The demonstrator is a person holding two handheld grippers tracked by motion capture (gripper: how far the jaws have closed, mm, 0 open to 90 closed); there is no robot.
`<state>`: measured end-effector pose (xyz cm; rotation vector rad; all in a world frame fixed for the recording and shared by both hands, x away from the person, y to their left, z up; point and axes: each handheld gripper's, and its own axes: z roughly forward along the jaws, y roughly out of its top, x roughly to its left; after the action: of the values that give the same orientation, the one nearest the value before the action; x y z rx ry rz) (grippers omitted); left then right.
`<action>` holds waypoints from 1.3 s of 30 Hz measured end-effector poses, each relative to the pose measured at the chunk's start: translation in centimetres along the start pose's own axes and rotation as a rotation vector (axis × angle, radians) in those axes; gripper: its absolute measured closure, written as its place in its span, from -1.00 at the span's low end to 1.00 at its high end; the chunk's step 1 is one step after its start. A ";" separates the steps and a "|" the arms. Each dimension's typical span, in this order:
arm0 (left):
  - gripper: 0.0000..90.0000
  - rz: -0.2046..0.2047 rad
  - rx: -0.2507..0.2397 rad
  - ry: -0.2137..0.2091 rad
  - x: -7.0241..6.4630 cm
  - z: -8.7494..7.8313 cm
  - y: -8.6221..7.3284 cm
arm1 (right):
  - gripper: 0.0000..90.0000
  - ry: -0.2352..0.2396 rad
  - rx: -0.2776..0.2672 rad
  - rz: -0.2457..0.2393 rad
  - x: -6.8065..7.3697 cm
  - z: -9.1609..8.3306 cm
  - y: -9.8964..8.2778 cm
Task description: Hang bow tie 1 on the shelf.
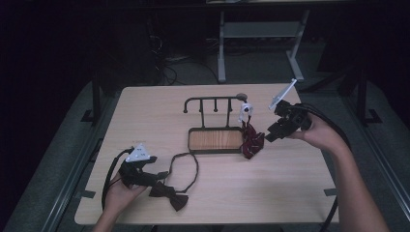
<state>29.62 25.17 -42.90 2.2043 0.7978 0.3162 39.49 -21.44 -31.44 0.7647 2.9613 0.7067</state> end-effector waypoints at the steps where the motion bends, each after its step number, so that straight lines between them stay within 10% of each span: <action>1: -0.40 0.000 0.000 0.000 0.0 0.0 0.0 | 0.26 0.001 -0.005 -0.003 0.1 0.0 -0.1; 39: -0.40 0.014 0.009 -0.004 0.0 0.0 0.0 | 0.11 0.023 -0.063 0.020 2.2 2.4 -4.8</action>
<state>29.63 25.12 -42.91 2.2191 0.7842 0.3156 35.59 -23.17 -35.44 0.7888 2.9399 0.8107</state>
